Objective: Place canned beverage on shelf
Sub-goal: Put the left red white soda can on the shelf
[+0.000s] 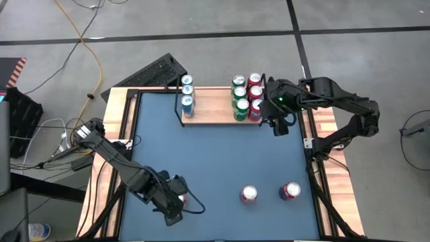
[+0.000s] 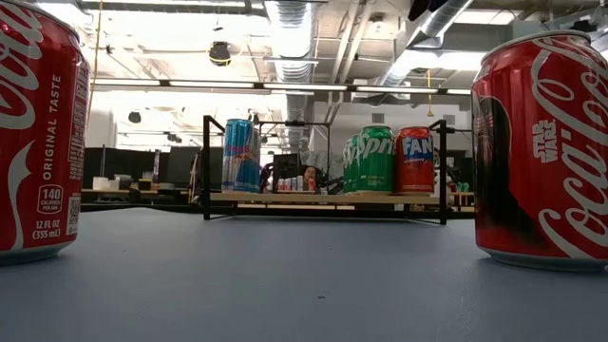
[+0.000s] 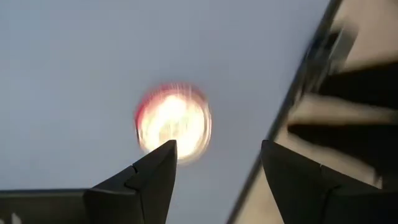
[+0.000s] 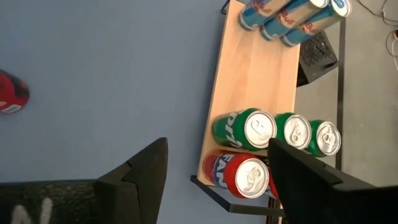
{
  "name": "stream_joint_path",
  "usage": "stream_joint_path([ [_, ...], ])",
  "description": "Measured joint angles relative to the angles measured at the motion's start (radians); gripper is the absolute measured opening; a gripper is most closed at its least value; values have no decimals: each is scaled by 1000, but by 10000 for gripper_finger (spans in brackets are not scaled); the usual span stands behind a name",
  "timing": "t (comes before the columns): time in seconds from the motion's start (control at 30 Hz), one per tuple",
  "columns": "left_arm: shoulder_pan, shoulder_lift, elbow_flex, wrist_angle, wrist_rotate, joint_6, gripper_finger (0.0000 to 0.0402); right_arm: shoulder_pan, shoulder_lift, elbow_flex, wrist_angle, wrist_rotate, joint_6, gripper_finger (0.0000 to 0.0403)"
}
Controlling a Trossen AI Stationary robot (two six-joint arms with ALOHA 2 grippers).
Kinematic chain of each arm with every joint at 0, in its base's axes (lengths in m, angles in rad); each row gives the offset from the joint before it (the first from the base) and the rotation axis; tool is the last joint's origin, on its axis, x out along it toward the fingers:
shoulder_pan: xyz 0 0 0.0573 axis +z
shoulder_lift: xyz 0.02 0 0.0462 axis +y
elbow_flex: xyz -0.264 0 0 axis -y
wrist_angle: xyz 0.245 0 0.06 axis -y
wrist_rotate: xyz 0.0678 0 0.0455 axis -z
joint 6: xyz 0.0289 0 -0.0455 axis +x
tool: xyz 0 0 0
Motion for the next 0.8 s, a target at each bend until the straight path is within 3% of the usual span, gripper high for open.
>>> stream_joint_path([
  [0.1, 0, 0, 2, 56, -68, -7, 219, -11, 4, 0, -5, -1, 0, 260],
  [0.3, 7, 0, 1, 42, -135, 271, 219, -19, 3, 0, -5, -1, 6, 260],
  [0.4, 8, 0, 1, 45, -186, 284, 219, -18, 3, 0, -5, -1, 8, 260],
  [0.6, 21, -20, 0, -7, -49, 216, 227, -18, 3, 0, -5, -1, 8, 260],
  [0.8, 7, -27, 0, -4, 3, 255, 286, -18, 3, 0, -2, -2, 35, 260],
])
